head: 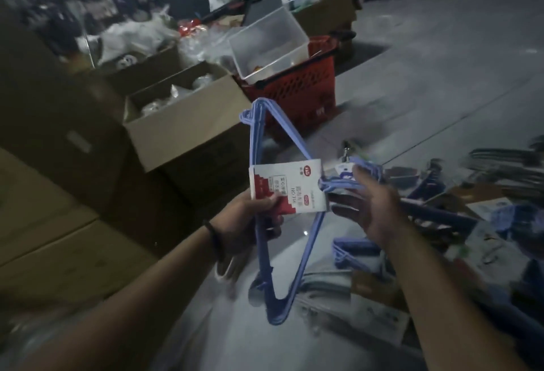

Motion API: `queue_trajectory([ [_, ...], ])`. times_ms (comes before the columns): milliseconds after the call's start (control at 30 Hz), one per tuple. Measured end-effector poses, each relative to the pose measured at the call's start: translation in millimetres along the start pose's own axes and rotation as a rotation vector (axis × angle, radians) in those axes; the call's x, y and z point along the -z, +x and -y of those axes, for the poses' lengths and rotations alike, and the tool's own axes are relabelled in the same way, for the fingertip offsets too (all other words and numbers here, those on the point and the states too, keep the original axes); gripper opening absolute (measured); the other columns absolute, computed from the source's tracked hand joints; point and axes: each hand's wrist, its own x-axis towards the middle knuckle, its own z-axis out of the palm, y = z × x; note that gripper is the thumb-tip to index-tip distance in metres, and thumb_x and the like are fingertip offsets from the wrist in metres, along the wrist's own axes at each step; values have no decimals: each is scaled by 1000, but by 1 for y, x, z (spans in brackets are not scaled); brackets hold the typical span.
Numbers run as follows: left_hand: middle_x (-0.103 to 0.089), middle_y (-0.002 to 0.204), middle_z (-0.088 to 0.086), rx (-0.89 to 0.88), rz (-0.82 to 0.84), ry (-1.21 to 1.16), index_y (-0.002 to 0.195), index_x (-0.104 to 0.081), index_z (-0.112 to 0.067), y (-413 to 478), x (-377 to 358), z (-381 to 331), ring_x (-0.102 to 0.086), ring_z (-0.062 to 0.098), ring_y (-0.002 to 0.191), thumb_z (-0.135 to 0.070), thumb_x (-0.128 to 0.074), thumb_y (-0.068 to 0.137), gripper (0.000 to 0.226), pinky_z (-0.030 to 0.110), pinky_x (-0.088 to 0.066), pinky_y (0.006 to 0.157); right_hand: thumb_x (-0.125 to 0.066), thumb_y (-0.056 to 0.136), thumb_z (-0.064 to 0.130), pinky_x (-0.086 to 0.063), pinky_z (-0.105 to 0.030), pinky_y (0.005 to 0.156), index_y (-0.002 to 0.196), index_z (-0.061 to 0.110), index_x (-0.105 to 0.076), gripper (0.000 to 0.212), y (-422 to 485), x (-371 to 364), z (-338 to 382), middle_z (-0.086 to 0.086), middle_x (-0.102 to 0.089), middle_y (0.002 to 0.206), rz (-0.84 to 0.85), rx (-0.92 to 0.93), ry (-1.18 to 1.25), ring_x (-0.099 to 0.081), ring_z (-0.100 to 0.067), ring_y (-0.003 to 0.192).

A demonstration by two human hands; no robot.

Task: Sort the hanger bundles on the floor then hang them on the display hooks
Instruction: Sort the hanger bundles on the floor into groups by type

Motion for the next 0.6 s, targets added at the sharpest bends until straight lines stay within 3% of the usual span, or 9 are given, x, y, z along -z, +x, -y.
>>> queue_trajectory([
  [100,-71,118,13,103,10,14,137,-58,-9,-11,14,14,-69,24,91,-33,-71,86,57,43,-53,87,-64,101,37,-61,-43,70,124,8,-68,37,-6,-4,-11,-20,-78,105,-70,-19,-33,-76,-36,78],
  [233,-70,131,15,198,-15,45,141,-59,-11,0,43,50,-69,33,115,-54,-72,88,69,55,-45,109,-66,101,30,-63,-55,84,121,11,-68,28,-21,6,-34,-21,-78,103,-114,-79,-228,-77,-43,87],
  [300,-74,122,15,234,-92,82,136,-61,-15,0,60,77,-71,35,112,-50,-66,94,55,61,-47,108,-66,100,35,-59,-54,89,118,7,-69,34,-32,13,-46,-23,-77,106,-23,-245,-406,-76,-45,96],
  [433,-76,117,16,495,-52,127,133,-57,-17,-9,106,121,-72,37,110,-42,-61,100,42,62,-50,104,-61,100,45,-56,-37,77,123,6,-66,45,-48,19,-89,-17,-79,104,126,-625,-824,-76,-35,93],
  [533,-76,117,16,686,37,149,136,-56,-12,-17,140,147,-72,37,107,-36,-64,99,44,61,-48,107,-55,104,41,-54,-30,67,119,5,-59,40,-59,10,-135,-16,-79,98,158,-920,-880,-74,-32,91],
  [600,-77,110,15,792,43,183,131,-58,-9,-24,156,168,-72,36,103,-30,-66,99,40,61,-44,111,-51,104,46,-56,-29,68,113,8,-59,40,-65,3,-166,-12,-79,96,213,-1079,-942,-73,-29,94],
])
